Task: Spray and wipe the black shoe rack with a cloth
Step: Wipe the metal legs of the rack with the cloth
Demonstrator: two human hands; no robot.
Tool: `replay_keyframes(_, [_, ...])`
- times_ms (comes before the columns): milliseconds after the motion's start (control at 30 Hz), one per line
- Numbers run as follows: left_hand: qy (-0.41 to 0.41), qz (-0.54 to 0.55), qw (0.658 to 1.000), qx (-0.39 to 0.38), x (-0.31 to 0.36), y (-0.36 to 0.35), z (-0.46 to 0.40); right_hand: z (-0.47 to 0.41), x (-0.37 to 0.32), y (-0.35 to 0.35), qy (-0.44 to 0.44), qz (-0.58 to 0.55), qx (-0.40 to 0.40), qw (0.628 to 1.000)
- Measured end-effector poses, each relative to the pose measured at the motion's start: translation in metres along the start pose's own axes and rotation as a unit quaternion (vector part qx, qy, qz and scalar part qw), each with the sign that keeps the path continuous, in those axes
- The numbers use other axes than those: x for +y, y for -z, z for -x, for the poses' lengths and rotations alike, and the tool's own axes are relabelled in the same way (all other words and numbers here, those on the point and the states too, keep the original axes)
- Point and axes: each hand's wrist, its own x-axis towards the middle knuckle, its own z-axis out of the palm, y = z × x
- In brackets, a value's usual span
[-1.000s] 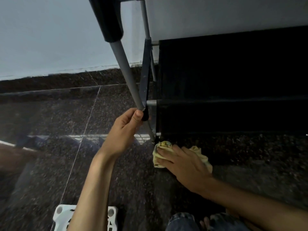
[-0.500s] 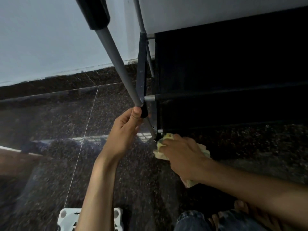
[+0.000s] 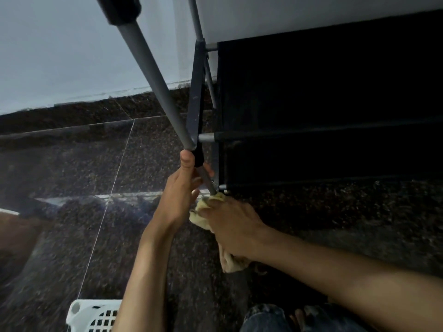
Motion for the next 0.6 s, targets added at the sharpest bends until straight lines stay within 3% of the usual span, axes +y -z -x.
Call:
replay_keyframes(100, [-0.01, -0.006, 1.0, -0.004, 0.001, 0.0, -0.001, -0.004, -0.002, -0.007, -0.021, -0.035, -0.006, 0.999])
replay_keyframes(300, [-0.021, -0.008, 1.0, -0.003, -0.002, 0.001, -0.005, 0.003, -0.001, -0.01, -0.179, -0.082, 0.009, 0.98])
replay_keyframes(367, [-0.013, -0.008, 1.0, -0.01, -0.004, 0.0, -0.008, 0.005, -0.002, -0.006, -0.159, -0.098, 0.007, 0.982])
replay_keyframes(467, [-0.002, 0.0, 1.0, -0.019, -0.006, -0.002, -0.009, 0.0, -0.01, -0.007, -0.056, -0.075, 0.014, 0.996])
replay_keyframes(533, [-0.011, 0.005, 1.0, -0.021, -0.006, -0.004, -0.008, -0.007, -0.012, -0.007, -0.063, -0.059, -0.006, 0.996])
replay_keyframes(600, [-0.019, 0.015, 0.999, -0.023, -0.005, -0.006, -0.007, -0.01, -0.011, -0.006, -0.123, -0.026, -0.036, 0.991])
